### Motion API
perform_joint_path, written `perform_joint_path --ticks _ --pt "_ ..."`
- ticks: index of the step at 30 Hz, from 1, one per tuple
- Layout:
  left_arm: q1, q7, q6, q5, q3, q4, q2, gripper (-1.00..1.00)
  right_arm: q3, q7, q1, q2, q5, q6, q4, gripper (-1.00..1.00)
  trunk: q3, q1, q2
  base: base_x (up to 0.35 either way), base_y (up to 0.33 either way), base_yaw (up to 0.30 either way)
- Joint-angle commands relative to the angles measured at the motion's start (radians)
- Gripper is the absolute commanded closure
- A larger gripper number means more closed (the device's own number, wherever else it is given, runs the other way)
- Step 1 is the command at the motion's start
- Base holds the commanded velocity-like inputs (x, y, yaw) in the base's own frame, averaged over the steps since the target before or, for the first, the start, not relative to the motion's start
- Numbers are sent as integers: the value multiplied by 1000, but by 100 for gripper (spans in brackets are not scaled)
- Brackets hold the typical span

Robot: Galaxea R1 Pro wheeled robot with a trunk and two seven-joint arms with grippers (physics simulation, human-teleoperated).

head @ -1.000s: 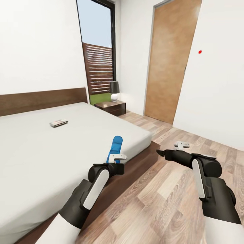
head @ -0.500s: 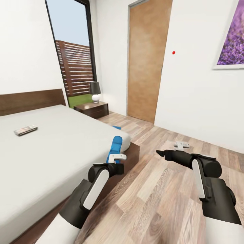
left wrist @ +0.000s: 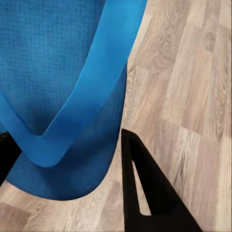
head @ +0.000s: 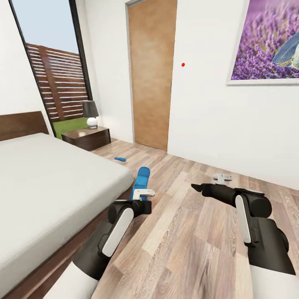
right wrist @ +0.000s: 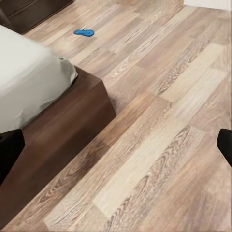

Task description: In the bedroom, move the book from the bed onto either nightstand, and place the two sandals side by side next to the bed.

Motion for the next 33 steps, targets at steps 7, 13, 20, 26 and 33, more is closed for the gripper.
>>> perform_joint_path --ticks 7,13,20,26,33 --pt "-2 10 2 9 -1 1 0 100 -1 3 0 0 0 4 0 -100 -1 0 0 187 -284 -238" --pt "-6 10 3 9 -1 4 0 100 -1 4 5 0 0 4 0 -100 -1 0 0 191 -284 -69" --pt "-7 8 4 9 -1 11 0 100 0 4 8 0 0 4 0 -100 -1 0 0 219 -277 -14" --pt "-9 0 -3 13 0 46 0 100 1 6 9 1 -1 4 -1 -100 -1 0 0 233 -271 -1" --pt "-24 -9 -143 20 -2 231 -1 100 2 5 9 0 0 4 -1 -100 -1 0 0 242 -263 0"
